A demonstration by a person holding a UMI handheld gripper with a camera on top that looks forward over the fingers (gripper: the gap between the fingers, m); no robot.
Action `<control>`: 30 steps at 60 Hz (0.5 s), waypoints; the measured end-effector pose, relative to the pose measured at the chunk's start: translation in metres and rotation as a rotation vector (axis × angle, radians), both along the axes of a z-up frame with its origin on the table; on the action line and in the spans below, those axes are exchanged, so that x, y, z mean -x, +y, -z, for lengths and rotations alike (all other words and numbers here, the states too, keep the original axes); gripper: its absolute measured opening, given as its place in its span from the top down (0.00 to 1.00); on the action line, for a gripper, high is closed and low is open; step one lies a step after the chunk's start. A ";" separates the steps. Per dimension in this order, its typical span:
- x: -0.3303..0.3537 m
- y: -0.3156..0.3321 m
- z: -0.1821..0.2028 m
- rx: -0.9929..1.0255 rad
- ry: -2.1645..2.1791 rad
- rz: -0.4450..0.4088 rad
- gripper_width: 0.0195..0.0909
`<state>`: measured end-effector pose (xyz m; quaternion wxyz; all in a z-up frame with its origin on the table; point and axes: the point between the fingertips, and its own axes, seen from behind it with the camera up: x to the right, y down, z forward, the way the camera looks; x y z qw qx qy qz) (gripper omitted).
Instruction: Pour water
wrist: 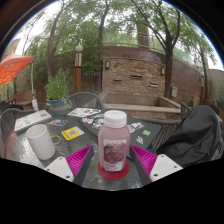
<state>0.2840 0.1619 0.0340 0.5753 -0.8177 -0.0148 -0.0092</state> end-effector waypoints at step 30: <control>0.126 -0.203 -0.156 0.018 0.052 0.208 0.10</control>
